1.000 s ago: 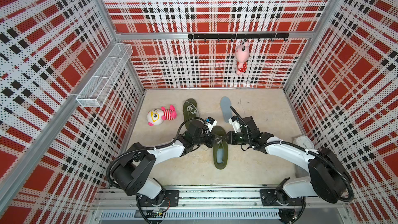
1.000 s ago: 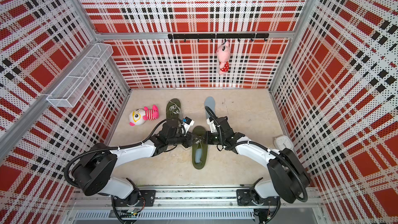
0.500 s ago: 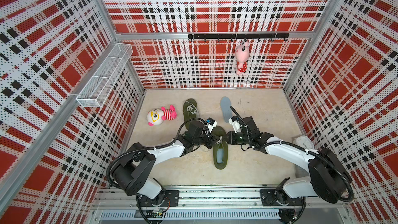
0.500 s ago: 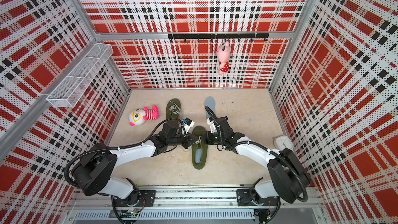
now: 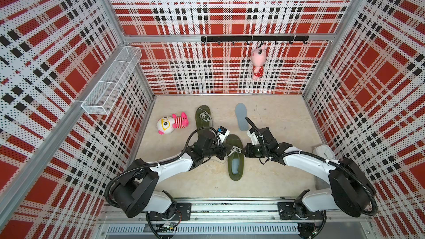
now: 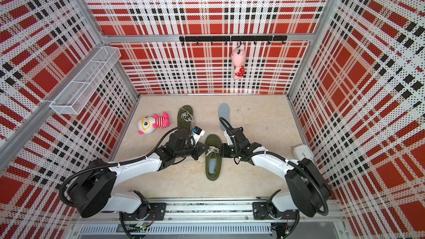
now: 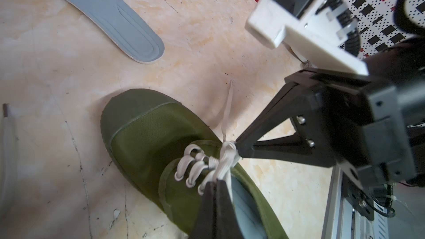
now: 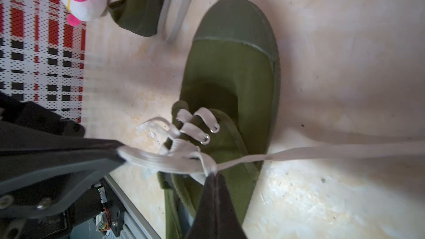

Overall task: Remove the insole from the shoe
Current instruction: Untie the shoelace on the shoe.

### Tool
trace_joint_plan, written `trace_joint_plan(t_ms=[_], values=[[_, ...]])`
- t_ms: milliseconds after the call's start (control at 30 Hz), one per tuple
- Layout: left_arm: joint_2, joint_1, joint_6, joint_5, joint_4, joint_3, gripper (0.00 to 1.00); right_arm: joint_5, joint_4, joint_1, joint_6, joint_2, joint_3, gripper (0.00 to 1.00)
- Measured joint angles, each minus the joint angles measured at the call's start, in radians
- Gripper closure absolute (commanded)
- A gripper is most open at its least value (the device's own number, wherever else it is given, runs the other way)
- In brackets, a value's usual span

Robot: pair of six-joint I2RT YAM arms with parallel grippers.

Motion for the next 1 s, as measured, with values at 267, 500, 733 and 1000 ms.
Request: trace_joint_plan(t_ms=[267, 500, 733, 1000], values=[[-0.052, 0.002, -0.020, -0.008, 0.060, -0.064, 1.00, 0.075, -0.079, 0.000, -0.087, -0.024, -0.003, 0.68], [-0.066, -0.002, -0.055, -0.011, 0.137, -0.093, 1.00, 0.082, -0.037, -0.001, -0.315, -0.113, 0.011, 0.36], [-0.073, -0.003, -0.110, -0.012, 0.226, -0.145, 1.00, 0.019, 0.130, 0.000, -0.490, -0.107, -0.013, 0.31], [-0.075, -0.010, -0.129, -0.023, 0.266, -0.157, 1.00, 0.001, 0.277, 0.036, -0.539, 0.010, -0.013, 0.29]])
